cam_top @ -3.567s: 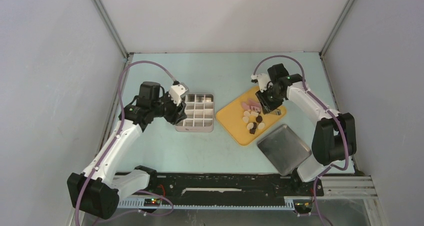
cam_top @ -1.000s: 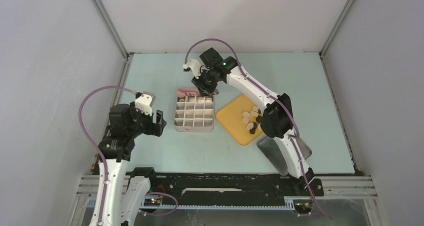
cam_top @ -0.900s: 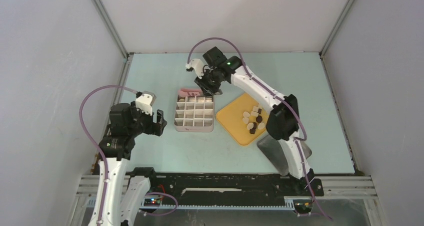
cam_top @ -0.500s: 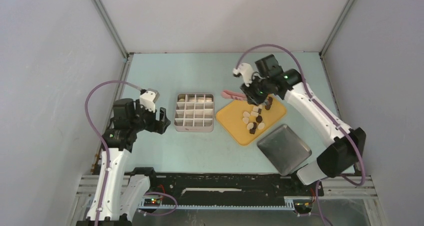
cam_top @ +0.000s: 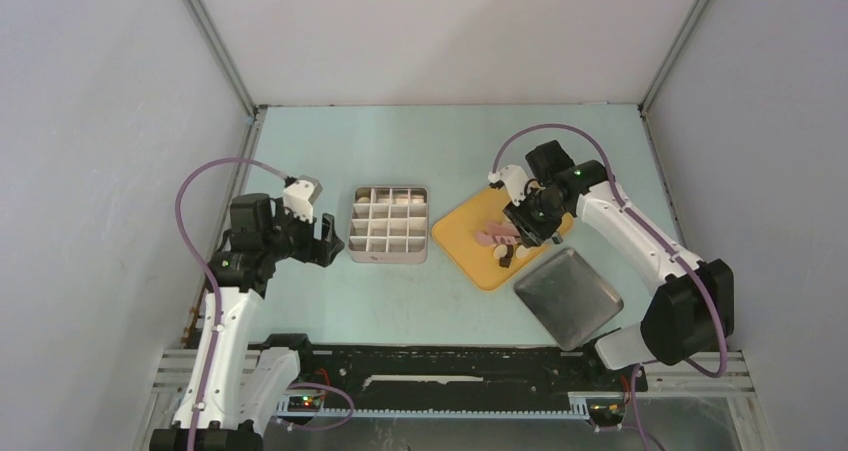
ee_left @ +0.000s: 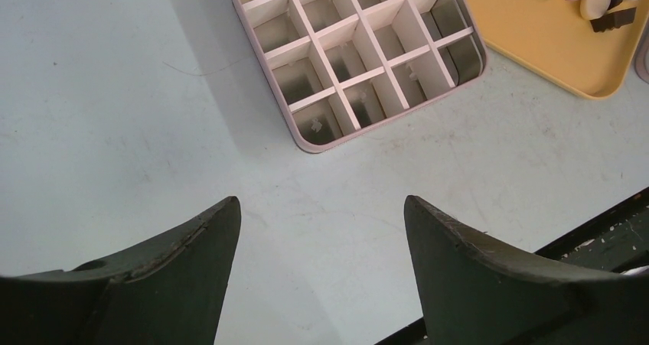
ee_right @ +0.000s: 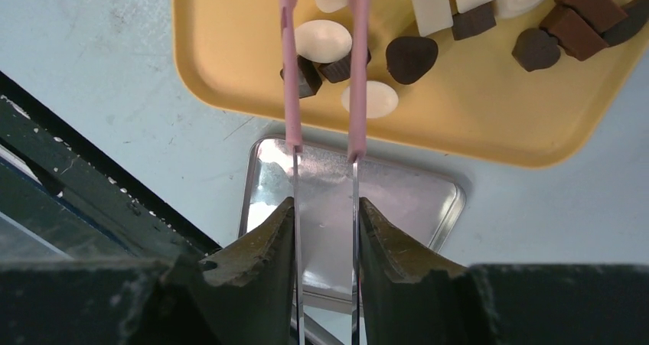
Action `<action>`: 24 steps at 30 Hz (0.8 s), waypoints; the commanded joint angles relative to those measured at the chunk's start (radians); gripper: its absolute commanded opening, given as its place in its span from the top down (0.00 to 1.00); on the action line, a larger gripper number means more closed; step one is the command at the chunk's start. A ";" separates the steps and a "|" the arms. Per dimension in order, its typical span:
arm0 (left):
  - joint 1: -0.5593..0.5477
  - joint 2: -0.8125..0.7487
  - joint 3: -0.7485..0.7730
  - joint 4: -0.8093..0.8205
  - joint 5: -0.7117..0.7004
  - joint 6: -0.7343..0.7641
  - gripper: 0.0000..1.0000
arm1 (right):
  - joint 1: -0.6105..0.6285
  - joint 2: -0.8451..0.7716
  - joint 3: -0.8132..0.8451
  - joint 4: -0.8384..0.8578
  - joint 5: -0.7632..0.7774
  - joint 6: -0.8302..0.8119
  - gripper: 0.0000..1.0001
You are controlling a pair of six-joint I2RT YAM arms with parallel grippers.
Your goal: Pack the chocolate
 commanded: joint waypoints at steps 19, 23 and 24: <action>0.007 -0.015 0.012 0.017 0.037 0.004 0.18 | 0.033 0.034 0.006 -0.025 0.046 -0.005 0.65; 0.007 -0.019 0.010 0.019 0.038 0.005 0.18 | 0.042 0.043 0.006 -0.026 0.051 -0.006 0.68; 0.007 -0.020 0.010 0.018 0.038 0.005 0.17 | 0.044 0.046 0.006 -0.027 0.052 -0.006 0.68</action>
